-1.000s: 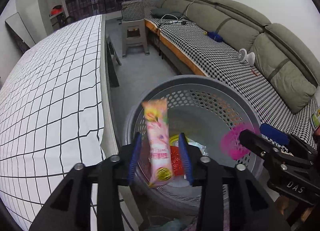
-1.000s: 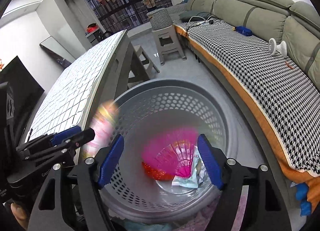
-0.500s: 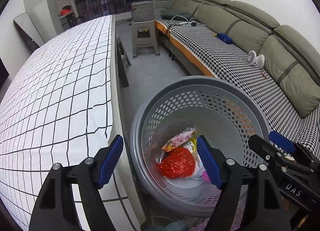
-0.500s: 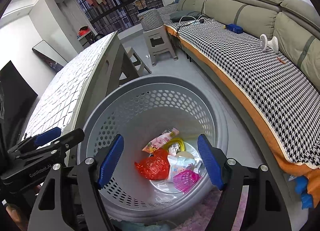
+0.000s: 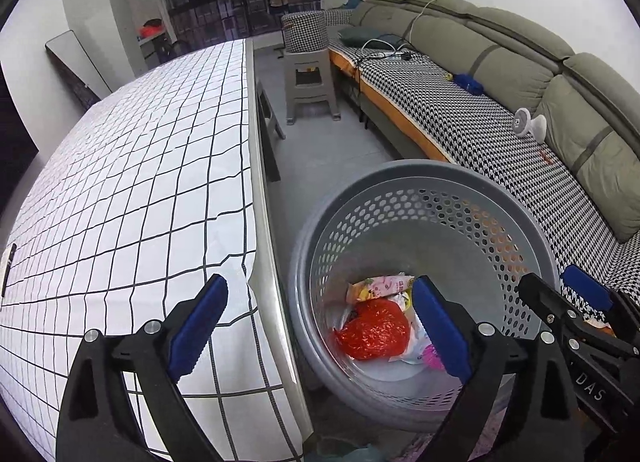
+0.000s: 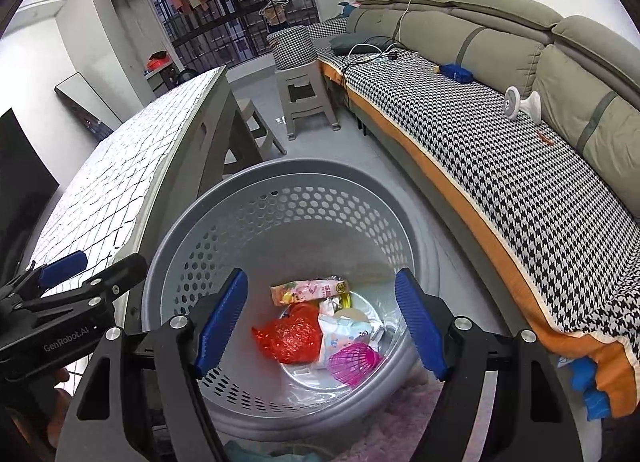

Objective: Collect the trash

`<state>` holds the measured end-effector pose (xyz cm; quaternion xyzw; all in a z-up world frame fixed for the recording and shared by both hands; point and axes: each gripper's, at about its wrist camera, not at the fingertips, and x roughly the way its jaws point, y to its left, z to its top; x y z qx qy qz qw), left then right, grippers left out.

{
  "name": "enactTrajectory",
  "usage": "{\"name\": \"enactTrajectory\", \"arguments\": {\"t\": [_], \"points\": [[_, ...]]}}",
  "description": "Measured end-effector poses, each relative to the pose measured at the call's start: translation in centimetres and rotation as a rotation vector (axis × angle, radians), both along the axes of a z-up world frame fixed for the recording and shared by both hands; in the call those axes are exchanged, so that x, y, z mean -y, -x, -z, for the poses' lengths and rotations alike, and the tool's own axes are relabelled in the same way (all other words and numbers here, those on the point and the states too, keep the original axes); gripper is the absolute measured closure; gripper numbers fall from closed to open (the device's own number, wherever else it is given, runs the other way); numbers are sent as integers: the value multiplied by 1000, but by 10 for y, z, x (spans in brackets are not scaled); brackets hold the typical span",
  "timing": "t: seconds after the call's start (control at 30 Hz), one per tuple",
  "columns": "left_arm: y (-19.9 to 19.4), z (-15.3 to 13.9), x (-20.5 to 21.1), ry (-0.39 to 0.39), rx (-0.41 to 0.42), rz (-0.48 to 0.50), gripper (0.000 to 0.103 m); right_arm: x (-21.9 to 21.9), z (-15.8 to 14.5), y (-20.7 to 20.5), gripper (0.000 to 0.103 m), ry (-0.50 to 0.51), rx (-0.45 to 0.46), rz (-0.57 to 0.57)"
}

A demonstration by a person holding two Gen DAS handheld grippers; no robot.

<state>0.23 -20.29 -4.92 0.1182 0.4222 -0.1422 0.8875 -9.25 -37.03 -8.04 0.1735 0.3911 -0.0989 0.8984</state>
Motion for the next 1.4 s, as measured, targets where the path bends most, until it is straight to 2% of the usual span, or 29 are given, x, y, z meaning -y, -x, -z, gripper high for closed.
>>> {"name": "enactTrajectory", "arguments": {"t": [0.37,1.4], "points": [[1,-2,-4,-1,7,-10,7,-4,-2,0,30,12,-4,4],[5,-5,-5,-8,17,-14,6,-1,-6,9,30,17,2,23]]}}
